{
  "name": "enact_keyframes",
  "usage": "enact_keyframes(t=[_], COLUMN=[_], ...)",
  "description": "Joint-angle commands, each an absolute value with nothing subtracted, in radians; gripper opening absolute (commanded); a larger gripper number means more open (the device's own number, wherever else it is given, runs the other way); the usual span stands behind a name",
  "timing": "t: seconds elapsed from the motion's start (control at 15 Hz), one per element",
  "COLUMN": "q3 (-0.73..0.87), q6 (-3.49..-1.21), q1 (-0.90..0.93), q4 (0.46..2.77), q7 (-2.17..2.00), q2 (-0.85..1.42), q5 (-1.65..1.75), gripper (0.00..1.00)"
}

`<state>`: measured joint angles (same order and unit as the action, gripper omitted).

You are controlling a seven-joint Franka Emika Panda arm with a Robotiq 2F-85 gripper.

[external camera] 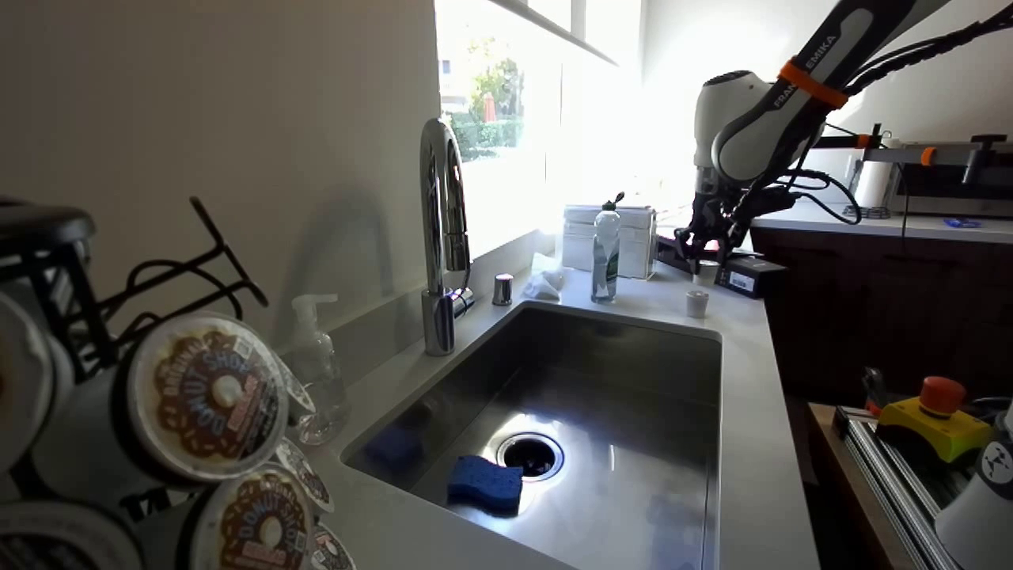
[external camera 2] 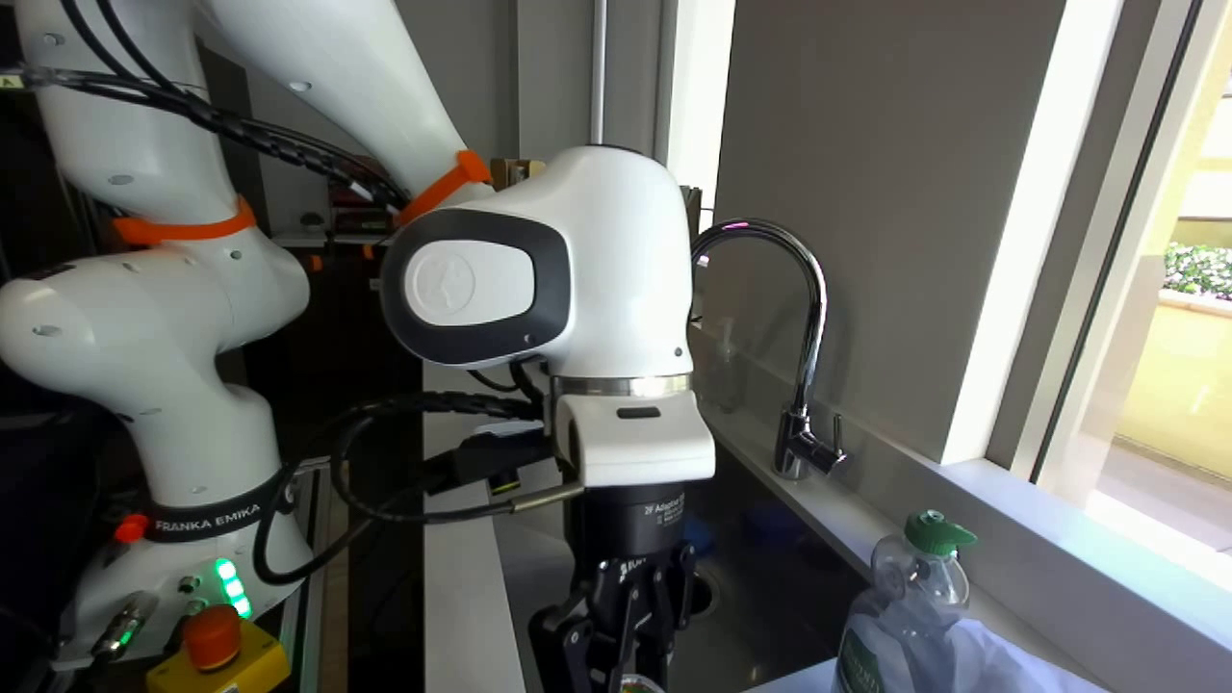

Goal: Put the white object on the rack on top of the other white object

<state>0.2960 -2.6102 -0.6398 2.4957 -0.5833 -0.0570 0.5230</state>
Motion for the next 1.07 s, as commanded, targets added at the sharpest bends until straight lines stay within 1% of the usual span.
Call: enact_keyframes(t=[0.0,1.0], q3=[0.331,0.391], q6=[-2.651,-2.686], q1=[-0.611,-0.559], q4=[2.503,2.498], q7=[-0.635,-0.672], q2=[-0.036,-0.003], q5=[0.575,0.607], gripper=[0.27,0.27])
